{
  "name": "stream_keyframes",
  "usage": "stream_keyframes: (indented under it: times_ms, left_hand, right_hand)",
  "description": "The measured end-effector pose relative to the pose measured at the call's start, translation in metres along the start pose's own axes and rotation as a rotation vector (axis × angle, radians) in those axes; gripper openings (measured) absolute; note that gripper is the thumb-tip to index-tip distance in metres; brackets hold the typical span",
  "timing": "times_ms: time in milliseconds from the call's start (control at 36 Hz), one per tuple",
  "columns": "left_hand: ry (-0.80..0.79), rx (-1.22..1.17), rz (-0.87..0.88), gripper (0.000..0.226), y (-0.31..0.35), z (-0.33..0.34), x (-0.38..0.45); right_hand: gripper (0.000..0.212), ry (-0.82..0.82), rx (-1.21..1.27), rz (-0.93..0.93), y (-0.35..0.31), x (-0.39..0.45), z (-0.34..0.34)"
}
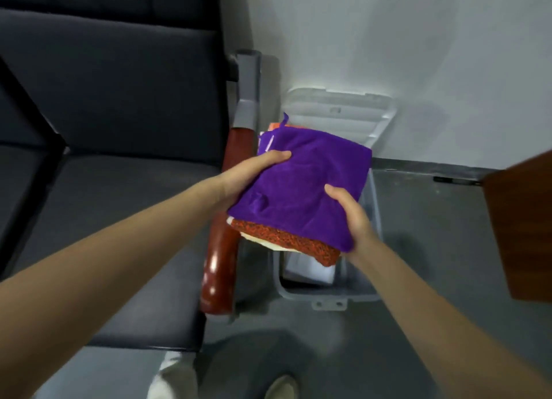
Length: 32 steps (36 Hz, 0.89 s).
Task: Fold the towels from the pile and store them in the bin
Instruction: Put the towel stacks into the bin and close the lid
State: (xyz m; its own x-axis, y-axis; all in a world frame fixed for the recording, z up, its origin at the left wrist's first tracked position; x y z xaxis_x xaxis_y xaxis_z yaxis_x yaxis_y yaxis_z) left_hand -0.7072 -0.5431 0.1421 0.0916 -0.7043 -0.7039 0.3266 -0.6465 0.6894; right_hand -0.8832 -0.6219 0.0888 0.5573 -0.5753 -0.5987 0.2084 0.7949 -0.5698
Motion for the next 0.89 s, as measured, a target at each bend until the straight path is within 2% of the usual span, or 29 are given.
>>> stream_keyframes:
  times_ms: [83,139,194,278,306,389,472,528,583,667,750,833,889]
  left_hand:
    - [-0.016,-0.006,-0.042,0.032,-0.014,0.037,0.022]
    - [-0.029,0.0,-0.08,0.044,-0.021,0.052,0.037]
    - [-0.031,0.027,-0.118,0.052,-0.025,0.067,0.055]
    - [0.016,0.052,-0.135,0.051,-0.033,0.081,0.082]
    - [0.038,0.055,-0.14,0.052,-0.037,0.082,0.091]
    - [0.094,0.068,-0.159,0.056,-0.048,0.08,0.115]
    - [0.115,0.114,-0.193,0.057,-0.051,0.08,0.141]
    - [0.134,0.127,-0.201,0.06,-0.05,0.078,0.158]
    - [0.151,0.128,-0.212,0.065,-0.047,0.076,0.175]
    - [0.155,0.109,-0.233,0.06,-0.042,0.073,0.199]
    - [0.162,0.076,-0.235,0.049,-0.041,0.077,0.22]
    - [0.183,0.043,-0.242,0.023,-0.045,0.089,0.242]
    - [0.206,0.03,-0.249,0.016,-0.05,0.097,0.253]
  right_hand:
    - [0.082,0.033,-0.021,0.054,-0.013,-0.012,-0.041]
    - [0.079,0.087,-0.078,0.057,-0.02,-0.014,-0.064]
    - [0.071,0.15,-0.133,0.05,-0.031,-0.01,-0.086]
    - [0.053,0.185,-0.186,0.075,-0.04,0.003,-0.111]
    - [0.052,0.196,-0.201,0.09,-0.04,0.009,-0.116]
    - [0.07,0.25,-0.242,0.154,-0.037,0.024,-0.125]
    - [0.076,0.273,-0.274,0.198,-0.043,0.046,-0.135]
    - [0.07,0.29,-0.291,0.216,-0.05,0.062,-0.138]
    - [0.053,0.299,-0.313,0.239,-0.057,0.08,-0.14]
    - [0.036,0.302,-0.334,0.266,-0.068,0.101,-0.14]
    - [0.039,0.332,-0.348,0.283,-0.076,0.118,-0.146]
    - [0.041,0.39,-0.329,0.303,-0.084,0.137,-0.166]
    - [0.043,0.416,-0.317,0.311,-0.085,0.146,-0.179]
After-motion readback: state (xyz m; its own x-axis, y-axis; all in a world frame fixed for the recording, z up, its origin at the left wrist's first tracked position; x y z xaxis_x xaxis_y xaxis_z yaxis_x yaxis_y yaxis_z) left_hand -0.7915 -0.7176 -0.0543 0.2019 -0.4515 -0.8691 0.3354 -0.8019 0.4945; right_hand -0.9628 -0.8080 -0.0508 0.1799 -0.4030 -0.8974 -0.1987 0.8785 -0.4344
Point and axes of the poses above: each hand's wrist, its own x-axis towards the middle knuckle, its own z-axis out of the palm, y = z × x, the point moved 1 cm from there along x, towards the middle knuckle, and after that the axes turned 10 degrees about x, right-handed, at the moved point
